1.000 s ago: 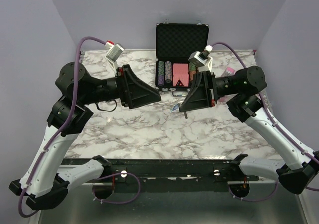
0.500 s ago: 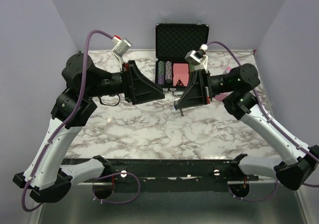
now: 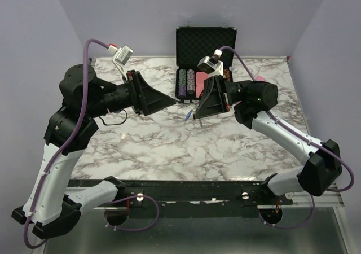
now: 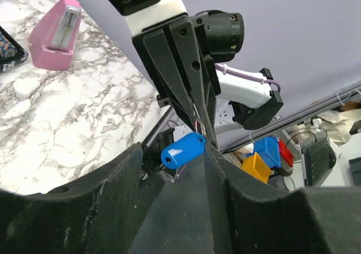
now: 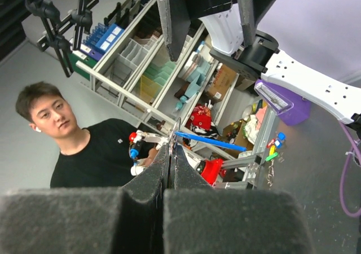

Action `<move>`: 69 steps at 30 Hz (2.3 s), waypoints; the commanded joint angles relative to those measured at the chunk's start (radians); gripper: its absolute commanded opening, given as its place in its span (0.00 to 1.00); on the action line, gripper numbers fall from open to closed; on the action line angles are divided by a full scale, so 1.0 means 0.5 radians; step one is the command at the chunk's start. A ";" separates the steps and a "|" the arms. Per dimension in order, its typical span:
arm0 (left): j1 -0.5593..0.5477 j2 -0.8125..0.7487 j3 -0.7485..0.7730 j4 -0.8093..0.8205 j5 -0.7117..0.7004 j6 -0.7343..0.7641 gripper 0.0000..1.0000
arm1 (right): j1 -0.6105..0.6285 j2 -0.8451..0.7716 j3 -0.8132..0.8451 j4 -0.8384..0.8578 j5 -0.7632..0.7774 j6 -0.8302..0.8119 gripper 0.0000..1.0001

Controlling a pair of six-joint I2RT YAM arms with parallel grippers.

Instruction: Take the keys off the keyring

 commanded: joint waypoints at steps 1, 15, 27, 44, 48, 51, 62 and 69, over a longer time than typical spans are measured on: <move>0.018 -0.061 0.013 -0.031 -0.049 0.119 0.56 | 0.010 0.088 0.049 0.614 0.014 0.403 0.01; 0.088 0.077 -0.036 0.398 0.432 -0.083 0.51 | 0.038 0.184 0.135 0.691 0.072 0.499 0.01; 0.082 0.059 -0.085 0.383 0.457 -0.059 0.51 | 0.090 0.175 0.165 0.547 0.057 0.398 0.01; 0.024 0.050 -0.115 0.340 0.454 -0.016 0.48 | 0.133 0.251 0.227 0.436 0.063 0.287 0.01; 0.021 0.041 -0.125 0.337 0.457 -0.016 0.47 | 0.136 0.260 0.236 0.406 0.060 0.272 0.01; 0.015 0.034 -0.134 0.337 0.457 -0.019 0.46 | 0.139 0.267 0.242 0.396 0.057 0.259 0.01; 0.012 0.007 -0.183 0.346 0.466 -0.035 0.43 | 0.145 0.264 0.254 0.301 0.044 0.180 0.01; 0.009 0.013 -0.152 0.346 0.463 -0.041 0.40 | 0.151 0.242 0.251 0.179 0.020 0.094 0.01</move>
